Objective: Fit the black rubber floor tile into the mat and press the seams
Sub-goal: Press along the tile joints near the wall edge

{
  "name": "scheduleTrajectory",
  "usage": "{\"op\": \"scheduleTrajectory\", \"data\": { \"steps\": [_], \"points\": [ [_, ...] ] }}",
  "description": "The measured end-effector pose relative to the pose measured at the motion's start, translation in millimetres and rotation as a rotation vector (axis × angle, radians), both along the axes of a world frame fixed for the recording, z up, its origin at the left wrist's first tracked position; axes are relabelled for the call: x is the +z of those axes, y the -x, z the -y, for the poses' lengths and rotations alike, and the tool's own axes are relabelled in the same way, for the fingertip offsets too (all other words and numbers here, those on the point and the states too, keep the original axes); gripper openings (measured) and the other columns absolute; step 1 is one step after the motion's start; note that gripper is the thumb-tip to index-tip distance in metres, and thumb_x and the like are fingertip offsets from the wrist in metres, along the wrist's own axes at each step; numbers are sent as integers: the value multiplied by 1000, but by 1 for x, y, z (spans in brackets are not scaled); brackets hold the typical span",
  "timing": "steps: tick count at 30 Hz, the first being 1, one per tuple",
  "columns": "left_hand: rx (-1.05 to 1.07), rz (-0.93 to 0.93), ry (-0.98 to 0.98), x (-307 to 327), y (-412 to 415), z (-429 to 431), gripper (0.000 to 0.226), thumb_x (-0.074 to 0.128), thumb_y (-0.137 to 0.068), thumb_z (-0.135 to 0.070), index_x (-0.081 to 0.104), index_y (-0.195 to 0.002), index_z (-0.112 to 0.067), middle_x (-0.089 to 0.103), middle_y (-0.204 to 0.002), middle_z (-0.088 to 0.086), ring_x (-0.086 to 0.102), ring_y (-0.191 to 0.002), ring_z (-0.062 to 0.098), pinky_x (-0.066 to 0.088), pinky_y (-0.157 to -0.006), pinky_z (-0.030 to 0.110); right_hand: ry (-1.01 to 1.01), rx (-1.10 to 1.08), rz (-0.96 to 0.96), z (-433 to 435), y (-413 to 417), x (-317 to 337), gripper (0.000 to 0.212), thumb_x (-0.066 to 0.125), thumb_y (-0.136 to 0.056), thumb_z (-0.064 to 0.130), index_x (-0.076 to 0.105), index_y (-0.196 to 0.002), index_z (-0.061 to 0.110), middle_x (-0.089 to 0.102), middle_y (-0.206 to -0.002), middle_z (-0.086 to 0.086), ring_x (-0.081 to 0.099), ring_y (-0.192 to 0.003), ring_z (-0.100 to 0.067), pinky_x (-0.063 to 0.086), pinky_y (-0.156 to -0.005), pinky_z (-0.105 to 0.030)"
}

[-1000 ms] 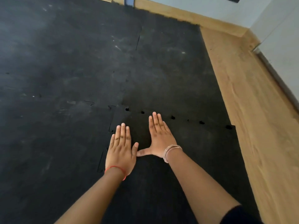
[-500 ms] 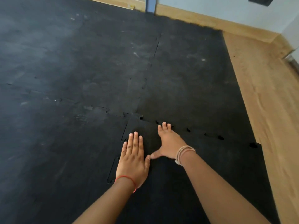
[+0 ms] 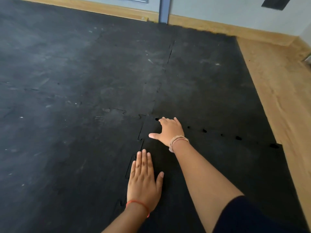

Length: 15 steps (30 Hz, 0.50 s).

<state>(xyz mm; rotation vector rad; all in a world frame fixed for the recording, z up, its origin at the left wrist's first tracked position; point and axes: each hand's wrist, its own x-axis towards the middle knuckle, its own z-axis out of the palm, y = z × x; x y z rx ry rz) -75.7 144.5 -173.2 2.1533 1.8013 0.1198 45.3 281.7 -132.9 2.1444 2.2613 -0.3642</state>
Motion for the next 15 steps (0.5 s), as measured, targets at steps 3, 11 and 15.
{"op": "scheduleTrajectory", "data": {
  "steps": [3,11,15],
  "points": [
    [-9,-7,-17,0,2,-2,67,2,-89,-53,-29,-133,-12,-36,-144,3,-37,-130,19,-21,-107,31,-63,-38,-39,6,-1,-1,76,55,-77,60,40,-134,11,47,-137,-8,39,-127,-24,15,-112,-37],
    [-24,6,-9,1,2,-2,68,-9,-82,-55,-34,-130,-14,-38,-143,2,-41,-127,18,-23,-106,31,-118,-145,-163,13,1,-1,80,60,-70,64,39,-133,18,45,-135,-3,37,-127,-22,23,-101,-41],
    [-22,33,-28,2,4,1,68,-14,-79,-56,-40,-126,-15,-44,-139,0,-42,-128,18,-24,-106,31,-273,-131,-229,23,-2,14,78,61,-69,63,43,-131,20,49,-127,-2,41,-120,-21,24,-91,-39]
  ]
}}
